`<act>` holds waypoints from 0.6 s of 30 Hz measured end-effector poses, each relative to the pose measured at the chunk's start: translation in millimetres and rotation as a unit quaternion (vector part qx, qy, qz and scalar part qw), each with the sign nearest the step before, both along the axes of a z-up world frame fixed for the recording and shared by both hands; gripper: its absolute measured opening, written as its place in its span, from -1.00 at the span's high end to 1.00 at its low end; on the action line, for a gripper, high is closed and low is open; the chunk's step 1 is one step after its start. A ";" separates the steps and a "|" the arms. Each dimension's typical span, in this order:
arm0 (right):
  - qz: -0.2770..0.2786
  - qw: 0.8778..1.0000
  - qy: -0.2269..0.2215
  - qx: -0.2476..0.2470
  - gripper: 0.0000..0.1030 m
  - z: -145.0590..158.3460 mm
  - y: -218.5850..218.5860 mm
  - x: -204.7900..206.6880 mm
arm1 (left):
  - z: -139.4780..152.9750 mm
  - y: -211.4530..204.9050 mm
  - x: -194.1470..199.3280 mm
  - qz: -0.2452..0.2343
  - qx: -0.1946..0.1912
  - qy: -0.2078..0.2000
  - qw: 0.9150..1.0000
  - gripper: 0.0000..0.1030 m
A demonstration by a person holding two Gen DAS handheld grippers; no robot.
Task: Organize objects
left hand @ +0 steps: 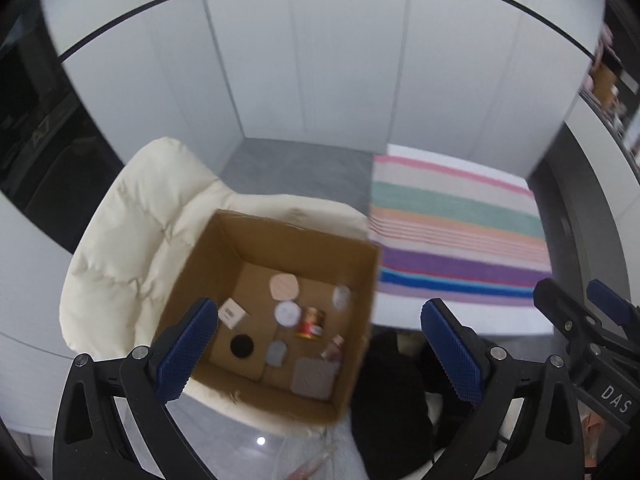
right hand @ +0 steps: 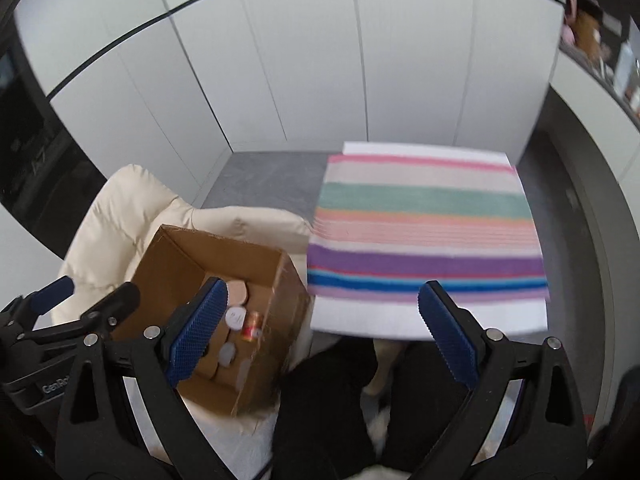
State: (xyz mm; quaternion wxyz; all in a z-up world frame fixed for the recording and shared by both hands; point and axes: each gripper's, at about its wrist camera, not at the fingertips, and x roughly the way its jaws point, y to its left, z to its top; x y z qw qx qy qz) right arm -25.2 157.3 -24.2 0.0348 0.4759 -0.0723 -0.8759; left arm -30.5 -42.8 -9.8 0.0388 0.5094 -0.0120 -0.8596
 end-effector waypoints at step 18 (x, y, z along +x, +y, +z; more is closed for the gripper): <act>-0.039 0.997 -0.054 0.024 -0.90 31.0 38.4 59.1 | 25.8 44.8 32.0 -0.046 -0.025 -0.053 0.997 -0.98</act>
